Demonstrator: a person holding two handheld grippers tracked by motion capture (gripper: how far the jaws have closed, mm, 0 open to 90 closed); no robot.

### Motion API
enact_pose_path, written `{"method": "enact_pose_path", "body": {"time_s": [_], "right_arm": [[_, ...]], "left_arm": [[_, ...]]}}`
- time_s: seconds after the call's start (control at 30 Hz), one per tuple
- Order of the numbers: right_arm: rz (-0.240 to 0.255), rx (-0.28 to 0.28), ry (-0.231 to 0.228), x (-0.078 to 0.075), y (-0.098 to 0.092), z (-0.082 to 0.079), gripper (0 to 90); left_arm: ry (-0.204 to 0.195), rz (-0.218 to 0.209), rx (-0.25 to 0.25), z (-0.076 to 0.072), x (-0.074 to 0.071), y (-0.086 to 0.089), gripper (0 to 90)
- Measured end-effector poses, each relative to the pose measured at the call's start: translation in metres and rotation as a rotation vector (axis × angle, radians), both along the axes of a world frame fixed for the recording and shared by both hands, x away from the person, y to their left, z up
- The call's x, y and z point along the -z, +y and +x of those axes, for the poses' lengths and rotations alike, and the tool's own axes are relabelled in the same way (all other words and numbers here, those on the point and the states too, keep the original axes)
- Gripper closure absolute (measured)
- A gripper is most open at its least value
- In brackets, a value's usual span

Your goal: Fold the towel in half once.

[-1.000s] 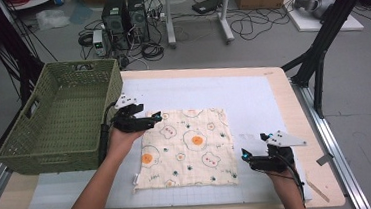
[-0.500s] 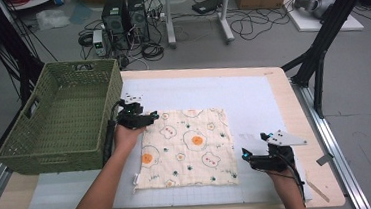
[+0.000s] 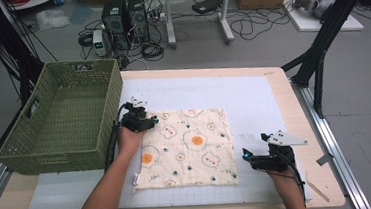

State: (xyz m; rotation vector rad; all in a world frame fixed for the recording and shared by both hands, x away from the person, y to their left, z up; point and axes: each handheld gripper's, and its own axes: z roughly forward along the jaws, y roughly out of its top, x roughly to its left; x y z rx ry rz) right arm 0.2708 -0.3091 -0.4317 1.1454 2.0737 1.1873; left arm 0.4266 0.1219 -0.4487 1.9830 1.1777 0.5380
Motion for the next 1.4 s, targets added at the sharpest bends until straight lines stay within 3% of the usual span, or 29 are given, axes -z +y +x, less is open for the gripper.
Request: {"method": "enact_pose_path", "body": {"time_s": [0.1, 0.17, 0.23, 0.3, 0.4, 0.5, 0.63, 0.7, 0.93, 1.27, 1.33, 1.4], "right_arm": [[-0.012, 0.008, 0.018, 0.002, 0.001, 0.002, 11.3], [-0.015, 0.005, 0.029, 0.003, 0.002, 0.004, 11.3], [-0.012, 0.006, 0.034, 0.002, 0.004, 0.005, 11.3], [-0.014, 0.000, 0.034, 0.002, 0.007, 0.007, 11.3], [-0.009, -0.014, 0.059, 0.001, 0.012, 0.014, 11.3], [-0.034, -0.042, 0.084, -0.001, 0.020, 0.027, 11.3], [-0.063, -0.043, 0.132, 0.001, 0.030, 0.052, 11.3], [-0.053, -0.043, 0.141, 0.001, 0.033, 0.065, 11.3], [-0.063, -0.035, 0.174, 0.000, 0.042, 0.107, 11.3], [-0.094, -0.017, 0.213, 0.010, 0.065, 0.147, 16.2], [-0.091, -0.021, 0.193, 0.013, 0.073, 0.152, 17.0], [-0.101, -0.022, 0.208, 0.017, 0.079, 0.158, 19.6]], "left_arm": [[0.005, -0.011, 0.014, -0.001, -0.001, 0.000, 62.8], [0.025, -0.044, 0.028, -0.001, -0.001, 0.002, 78.4], [0.026, -0.048, 0.030, -0.001, -0.001, 0.001, 85.5], [0.028, -0.051, 0.037, -0.002, -0.002, 0.001, 86.1], [0.003, -0.101, 0.019, -0.005, -0.004, 0.004, 86.1], [-0.005, -0.151, 0.005, -0.007, -0.007, 0.012, 86.0], [-0.032, -0.157, 0.019, -0.010, -0.012, 0.014, 85.9], [-0.043, -0.167, 0.022, -0.011, -0.014, 0.014, 85.8], [-0.042, -0.169, 0.032, -0.011, -0.014, 0.015, 85.6], [-0.035, -0.166, 0.045, -0.011, -0.014, 0.016, 84.9], [-0.032, -0.170, 0.047, -0.011, -0.014, 0.016, 84.3], [-0.031, -0.169, 0.045, -0.011, -0.014, 0.016, 83.7]]}}
